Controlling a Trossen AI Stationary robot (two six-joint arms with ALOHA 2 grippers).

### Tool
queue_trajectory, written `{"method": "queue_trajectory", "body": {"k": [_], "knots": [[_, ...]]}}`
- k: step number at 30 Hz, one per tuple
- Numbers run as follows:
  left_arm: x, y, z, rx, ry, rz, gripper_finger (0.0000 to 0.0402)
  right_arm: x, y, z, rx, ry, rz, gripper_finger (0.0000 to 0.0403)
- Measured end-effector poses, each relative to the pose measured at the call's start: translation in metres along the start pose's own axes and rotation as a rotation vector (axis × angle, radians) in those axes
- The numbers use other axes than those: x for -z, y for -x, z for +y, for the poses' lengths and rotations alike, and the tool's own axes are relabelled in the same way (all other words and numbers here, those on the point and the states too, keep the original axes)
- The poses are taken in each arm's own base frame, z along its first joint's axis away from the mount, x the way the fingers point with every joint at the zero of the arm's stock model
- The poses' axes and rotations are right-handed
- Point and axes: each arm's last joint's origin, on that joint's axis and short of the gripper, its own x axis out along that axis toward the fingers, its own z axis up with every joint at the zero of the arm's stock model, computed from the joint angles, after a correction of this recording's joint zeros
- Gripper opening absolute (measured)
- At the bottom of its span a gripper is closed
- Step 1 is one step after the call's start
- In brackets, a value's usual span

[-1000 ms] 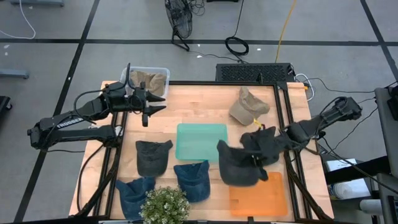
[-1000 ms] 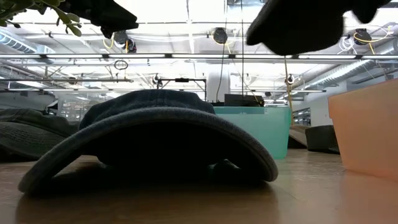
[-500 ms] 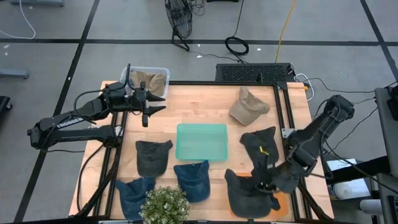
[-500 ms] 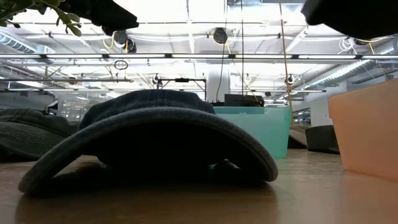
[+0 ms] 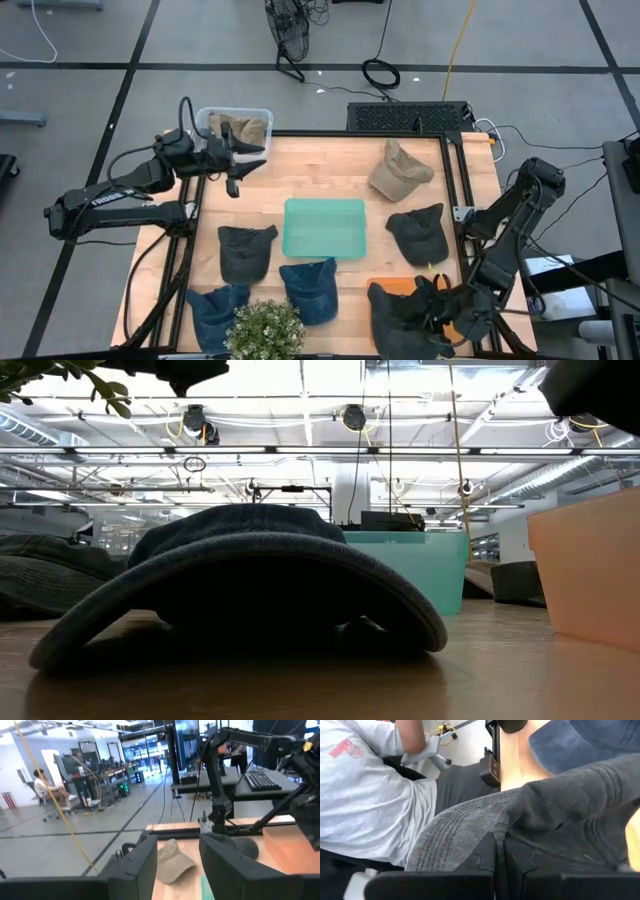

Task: Pick & Place hat
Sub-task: Put the top black cap into the green bin

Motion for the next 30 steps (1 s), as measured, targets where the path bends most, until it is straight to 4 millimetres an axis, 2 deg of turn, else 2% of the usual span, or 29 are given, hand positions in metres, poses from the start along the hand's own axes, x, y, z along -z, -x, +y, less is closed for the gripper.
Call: {"method": "queue_trajectory", "body": {"k": [5,10,18,24,30], "knots": [[-0.006,0.0,0.001,-0.025,-0.015,-0.055,0.0159,0.011,-0.01,-0.011,0.009,-0.047,0.014,0.0004],[-0.007,0.0,0.002,-0.029,-0.021,-0.073,0.0159,0.028,-0.017,-0.024,-0.056,-0.075,-0.009,0.0004],[-0.006,-0.001,0.002,-0.028,-0.018,-0.065,0.0159,0.053,-0.019,-0.048,-0.087,-0.196,0.005,0.0004],[-0.005,-0.003,0.002,-0.026,-0.011,-0.054,0.0159,0.059,-0.015,-0.061,-0.074,-0.257,0.014,0.0004],[-0.003,-0.003,0.002,-0.023,0.007,-0.037,0.0159,0.058,-0.007,-0.066,-0.095,-0.265,0.005,0.0005]]}}
